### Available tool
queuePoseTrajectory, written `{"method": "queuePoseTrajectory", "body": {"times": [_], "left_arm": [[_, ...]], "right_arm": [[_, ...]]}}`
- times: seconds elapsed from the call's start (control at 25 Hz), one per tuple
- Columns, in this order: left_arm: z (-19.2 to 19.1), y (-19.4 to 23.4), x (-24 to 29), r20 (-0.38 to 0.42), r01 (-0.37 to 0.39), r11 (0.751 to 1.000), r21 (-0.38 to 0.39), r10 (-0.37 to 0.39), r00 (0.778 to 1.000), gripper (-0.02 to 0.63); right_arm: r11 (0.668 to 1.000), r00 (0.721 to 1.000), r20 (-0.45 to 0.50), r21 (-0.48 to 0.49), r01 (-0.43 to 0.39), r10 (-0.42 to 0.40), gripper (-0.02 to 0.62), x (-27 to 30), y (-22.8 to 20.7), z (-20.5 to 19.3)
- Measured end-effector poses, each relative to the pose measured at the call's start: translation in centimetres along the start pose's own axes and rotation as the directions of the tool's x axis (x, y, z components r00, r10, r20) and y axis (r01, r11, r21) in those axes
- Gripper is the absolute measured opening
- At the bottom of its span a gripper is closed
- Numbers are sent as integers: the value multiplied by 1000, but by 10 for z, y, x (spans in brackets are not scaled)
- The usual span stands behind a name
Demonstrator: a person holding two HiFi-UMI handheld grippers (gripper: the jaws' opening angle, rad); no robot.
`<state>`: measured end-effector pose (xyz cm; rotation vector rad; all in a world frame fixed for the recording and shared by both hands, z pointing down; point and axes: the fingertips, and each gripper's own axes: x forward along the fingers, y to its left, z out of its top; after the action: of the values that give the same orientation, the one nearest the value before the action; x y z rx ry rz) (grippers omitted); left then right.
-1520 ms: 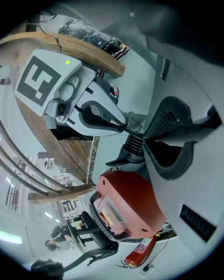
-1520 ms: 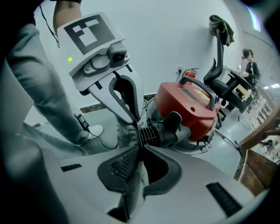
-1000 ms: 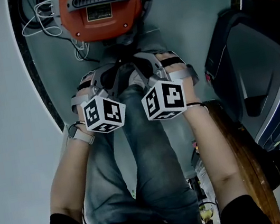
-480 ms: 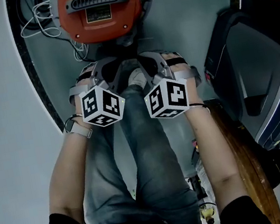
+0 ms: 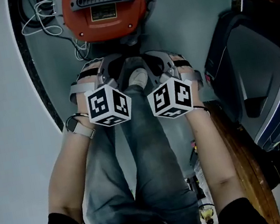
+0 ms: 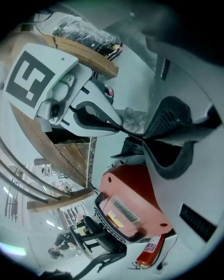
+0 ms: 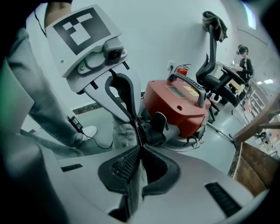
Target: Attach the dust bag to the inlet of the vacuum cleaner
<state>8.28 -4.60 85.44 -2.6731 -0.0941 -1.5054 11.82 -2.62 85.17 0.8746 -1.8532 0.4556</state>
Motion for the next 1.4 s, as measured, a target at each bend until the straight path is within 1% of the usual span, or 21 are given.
{"method": "queuePoseTrajectory", "body": {"times": [0.08, 0.16, 0.24, 0.32, 0.4, 0.44, 0.52, 0.6, 0.72, 0.8, 0.84, 0.92, 1.08, 1.16, 1.24, 1.32, 1.4], "left_arm": [[2, 0, 4, 19, 11, 1000, -5, -11, 1000, 23], [0, 0, 5, 36, 7, 1000, -11, -6, 999, 25], [-5, 0, 4, 39, 1, 999, -50, 1, 999, 23], [-12, 1, 1, 29, -6, 995, -101, 9, 1000, 23], [-17, 2, -4, 20, -10, 991, -130, 13, 1000, 23], [-17, 3, -6, 16, -11, 992, -128, 13, 1000, 22], [-14, 4, -10, 12, -16, 995, -96, 18, 1000, 21], [-6, 9, -8, 19, -21, 998, -54, 23, 1000, 22], [3, 14, 3, 28, -16, 1000, 0, 16, 999, 24], [5, 16, 7, 42, -10, 1000, 5, 10, 999, 28], [5, 16, 8, 51, -12, 1000, 0, 11, 999, 28], [2, 16, 7, 59, -13, 1000, -28, 14, 998, 28], [-11, 16, 2, 29, -21, 995, -98, 24, 999, 27], [-15, 15, -3, 22, -26, 993, -117, 29, 999, 26], [-14, 15, -5, 25, -36, 994, -103, 39, 999, 25], [-6, 17, -4, 31, -47, 997, -60, 49, 998, 25], [4, 20, 1, 35, -47, 999, -11, 47, 998, 25]], "right_arm": [[999, 1000, -5, 36, 9, -9, 41, 2, -2, -4], [999, 1000, -6, 38, 19, -19, 41, 2, -3, -3], [1000, 1000, -4, 11, 29, -29, 41, 1, -3, 3], [999, 999, -4, -39, 31, -32, 41, 2, -3, 13], [995, 1000, -9, -95, 28, -29, 41, 2, -3, 23], [993, 1000, -13, -113, 26, -28, 41, 1, -3, 25], [993, 999, -19, -118, 28, -31, 41, -1, -4, 25], [997, 999, -13, -74, 39, -40, 41, -2, -7, 19], [998, 998, -17, 24, 56, -55, 41, 2, -11, 4], [995, 998, -20, 69, 65, -64, 41, 4, -14, 1], [995, 998, -22, 77, 68, -67, 41, 5, -15, 1], [996, 997, -26, 57, 71, -70, 43, 6, -16, 4], [997, 997, -31, -47, 62, -64, 41, 5, -14, 20], [994, 998, -31, -98, 58, -61, 41, 4, -13, 28], [992, 998, -30, -115, 58, -62, 41, 3, -13, 28], [995, 997, -27, -79, 66, -69, 41, 1, -14, 20], [997, 996, -28, -20, 81, -82, 41, 1, -16, 9]]}}
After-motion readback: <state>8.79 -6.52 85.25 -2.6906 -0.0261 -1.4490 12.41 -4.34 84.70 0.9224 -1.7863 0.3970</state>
